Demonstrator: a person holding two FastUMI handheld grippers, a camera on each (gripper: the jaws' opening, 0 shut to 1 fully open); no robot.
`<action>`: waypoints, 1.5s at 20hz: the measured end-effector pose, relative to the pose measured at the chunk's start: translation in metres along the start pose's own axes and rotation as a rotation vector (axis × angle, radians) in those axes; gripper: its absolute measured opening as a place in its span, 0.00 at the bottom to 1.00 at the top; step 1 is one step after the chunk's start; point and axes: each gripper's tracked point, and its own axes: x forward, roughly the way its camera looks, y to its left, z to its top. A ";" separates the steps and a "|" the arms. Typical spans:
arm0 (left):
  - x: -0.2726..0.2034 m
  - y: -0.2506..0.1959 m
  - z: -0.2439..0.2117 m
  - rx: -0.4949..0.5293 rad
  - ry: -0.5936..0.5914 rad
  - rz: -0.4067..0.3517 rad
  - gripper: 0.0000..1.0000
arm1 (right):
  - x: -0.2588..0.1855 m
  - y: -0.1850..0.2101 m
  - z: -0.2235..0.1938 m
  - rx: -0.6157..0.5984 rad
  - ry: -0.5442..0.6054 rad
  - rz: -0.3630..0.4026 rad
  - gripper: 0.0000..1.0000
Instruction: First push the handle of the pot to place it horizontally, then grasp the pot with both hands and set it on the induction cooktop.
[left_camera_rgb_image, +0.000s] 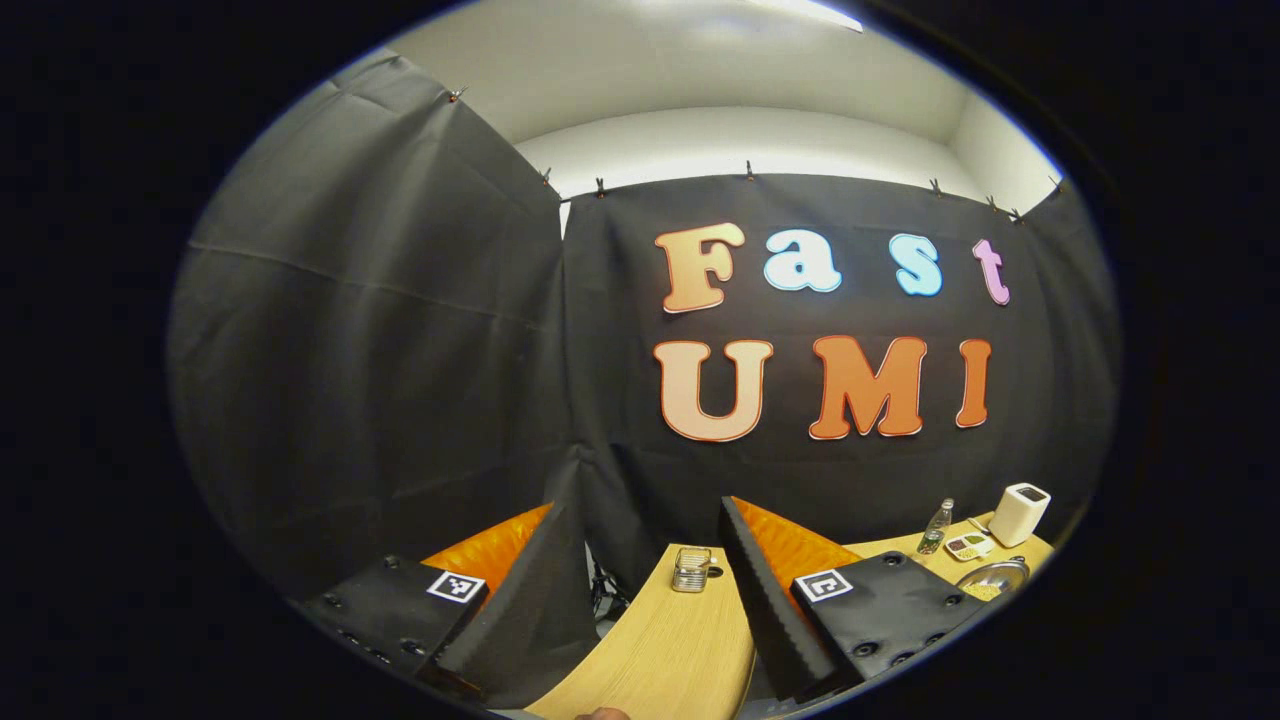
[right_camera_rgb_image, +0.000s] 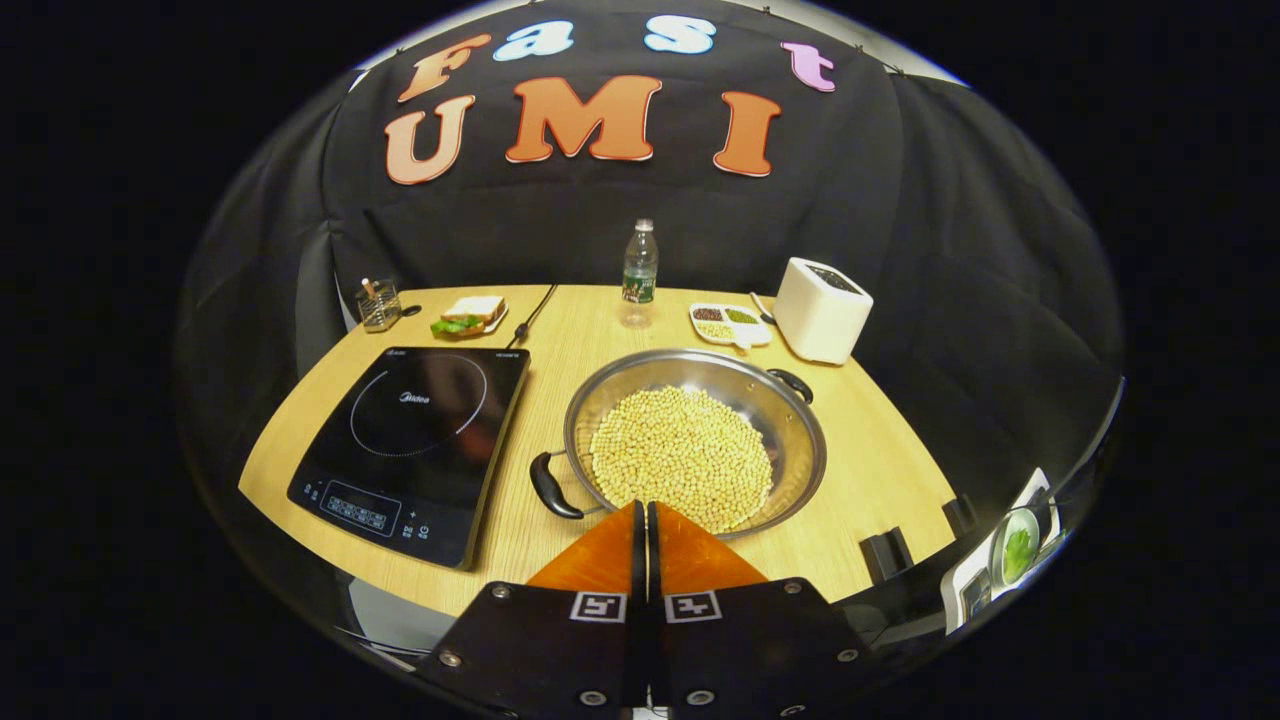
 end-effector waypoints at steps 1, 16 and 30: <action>0.002 0.002 -0.002 0.003 0.003 0.000 0.98 | 0.004 0.002 -0.008 -0.009 0.022 -0.005 0.00; 0.002 0.045 -0.015 -0.002 0.032 0.071 0.97 | 0.057 0.044 -0.060 -0.072 0.320 0.041 0.00; -0.002 0.084 -0.025 -0.022 0.052 0.167 0.97 | 0.082 0.065 -0.034 -0.085 0.315 0.062 0.00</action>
